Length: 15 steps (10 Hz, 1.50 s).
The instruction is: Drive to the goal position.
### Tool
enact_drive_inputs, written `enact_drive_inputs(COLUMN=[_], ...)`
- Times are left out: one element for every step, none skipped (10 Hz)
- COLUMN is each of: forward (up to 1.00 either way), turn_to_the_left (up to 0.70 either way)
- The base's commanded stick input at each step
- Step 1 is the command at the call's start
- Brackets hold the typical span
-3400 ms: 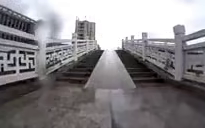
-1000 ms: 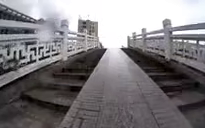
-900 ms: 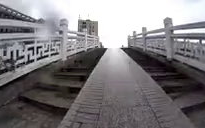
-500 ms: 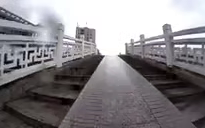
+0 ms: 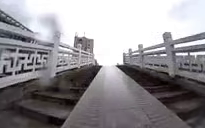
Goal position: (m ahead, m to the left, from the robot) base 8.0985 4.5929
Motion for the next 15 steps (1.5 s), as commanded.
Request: enact_drive_inputs(forward=[0.6,0.6,0.6,0.6,0.6,0.6,0.6,0.6,0.6,0.6,0.6,0.6,0.6,0.6,0.6], turn_to_the_left=[0.0,0.0,0.0,0.0,0.0,0.0,0.0,0.0,0.0,0.0,0.0,0.0,0.0,0.0,0.0])
